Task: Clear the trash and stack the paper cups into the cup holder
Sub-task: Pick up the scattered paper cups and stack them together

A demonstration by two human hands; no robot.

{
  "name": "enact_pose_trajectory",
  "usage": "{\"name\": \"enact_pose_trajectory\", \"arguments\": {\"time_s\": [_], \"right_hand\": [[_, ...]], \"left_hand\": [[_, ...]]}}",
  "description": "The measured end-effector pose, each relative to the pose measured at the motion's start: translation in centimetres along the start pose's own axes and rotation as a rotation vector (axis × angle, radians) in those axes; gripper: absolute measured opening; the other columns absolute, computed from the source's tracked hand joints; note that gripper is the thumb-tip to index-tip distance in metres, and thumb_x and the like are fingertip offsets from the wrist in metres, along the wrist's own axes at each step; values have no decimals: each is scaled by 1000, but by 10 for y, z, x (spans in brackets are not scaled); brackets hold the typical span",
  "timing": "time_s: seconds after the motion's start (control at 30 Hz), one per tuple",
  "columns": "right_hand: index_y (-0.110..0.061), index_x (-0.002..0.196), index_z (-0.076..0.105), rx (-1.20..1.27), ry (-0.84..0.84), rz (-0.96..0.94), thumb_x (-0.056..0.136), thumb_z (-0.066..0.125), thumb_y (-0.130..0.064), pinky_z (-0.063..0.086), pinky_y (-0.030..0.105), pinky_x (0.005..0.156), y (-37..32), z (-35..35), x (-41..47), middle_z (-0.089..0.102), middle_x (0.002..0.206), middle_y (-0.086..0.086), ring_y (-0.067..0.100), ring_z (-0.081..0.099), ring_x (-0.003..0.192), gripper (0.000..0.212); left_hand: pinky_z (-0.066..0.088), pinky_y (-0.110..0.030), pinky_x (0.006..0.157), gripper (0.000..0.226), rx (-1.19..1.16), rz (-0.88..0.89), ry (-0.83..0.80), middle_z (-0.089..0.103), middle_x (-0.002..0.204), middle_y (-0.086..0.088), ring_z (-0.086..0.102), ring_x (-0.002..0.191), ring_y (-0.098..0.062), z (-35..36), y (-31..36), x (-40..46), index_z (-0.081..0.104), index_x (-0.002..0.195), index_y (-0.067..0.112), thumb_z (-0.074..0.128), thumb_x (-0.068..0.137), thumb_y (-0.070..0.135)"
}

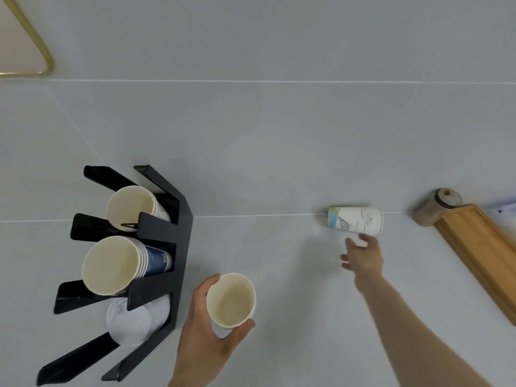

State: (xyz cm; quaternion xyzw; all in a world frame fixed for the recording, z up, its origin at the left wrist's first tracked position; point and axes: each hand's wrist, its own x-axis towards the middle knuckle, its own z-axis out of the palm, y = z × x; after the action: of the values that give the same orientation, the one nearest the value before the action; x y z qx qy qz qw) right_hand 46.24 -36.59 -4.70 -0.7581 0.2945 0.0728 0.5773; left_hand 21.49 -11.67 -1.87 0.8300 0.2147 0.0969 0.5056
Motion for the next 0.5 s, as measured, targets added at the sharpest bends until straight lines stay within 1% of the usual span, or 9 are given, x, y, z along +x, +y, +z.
{"name": "enact_pose_trajectory", "arguments": {"time_s": [0.07,0.13,0.17,0.27,0.3,0.33,0.4,0.47,0.5], "right_hand": [[-20,145,38,59,6,82,93,62,-15,57,39,60,-9,-12,33,65,101,15,28,63,62,57],[-22,149,30,118,13,138,93,61,-11,53,38,57,-17,-21,56,62,104,21,27,60,59,65],[-22,149,28,144,28,156,93,61,-10,54,40,59,-21,-24,65,62,104,22,27,60,59,67],[-26,152,23,208,81,189,90,65,-13,57,48,78,-28,-25,80,62,103,21,28,60,60,76],[-29,153,21,219,83,193,89,67,-16,57,49,81,-30,-24,83,62,99,19,29,60,62,80],[-33,153,21,221,70,193,88,67,-18,56,48,80,-32,-24,84,62,94,17,30,60,64,81],[-36,151,28,196,9,177,88,66,-20,57,45,73,-36,-22,84,61,87,14,31,62,66,75],[-24,139,45,145,-23,132,88,67,-22,56,40,63,-39,-20,83,61,91,18,31,62,64,55],[-18,130,50,132,-20,112,88,67,-22,55,38,59,-38,-20,83,61,95,21,32,62,64,46]], "left_hand": [[44,-18,88,99,-3,-2,4,42,133,38,47,120,12,0,1,2,36,133,47,95,53,41],[45,-21,90,100,-7,-12,2,42,133,37,48,121,9,1,0,4,36,133,47,94,52,43],[46,-21,91,100,-3,-14,0,42,134,36,49,121,8,1,-1,5,36,133,47,94,52,44],[46,-22,94,101,11,-1,1,42,136,35,49,124,6,1,-2,6,36,133,48,94,51,45],[47,-23,95,102,11,-1,1,42,136,34,49,124,5,1,-3,6,35,133,48,94,50,46],[47,-24,95,102,12,-3,-1,42,137,34,49,124,5,1,-3,7,35,133,48,93,50,47],[47,-25,97,102,17,-4,-4,43,137,33,50,125,3,1,-3,9,35,133,49,93,50,48],[47,-24,96,102,22,-10,-4,43,137,33,50,125,2,2,-4,9,34,133,51,93,50,48],[47,-24,96,102,23,-14,-3,43,137,34,50,125,2,2,-4,10,34,133,50,93,50,47]]}}
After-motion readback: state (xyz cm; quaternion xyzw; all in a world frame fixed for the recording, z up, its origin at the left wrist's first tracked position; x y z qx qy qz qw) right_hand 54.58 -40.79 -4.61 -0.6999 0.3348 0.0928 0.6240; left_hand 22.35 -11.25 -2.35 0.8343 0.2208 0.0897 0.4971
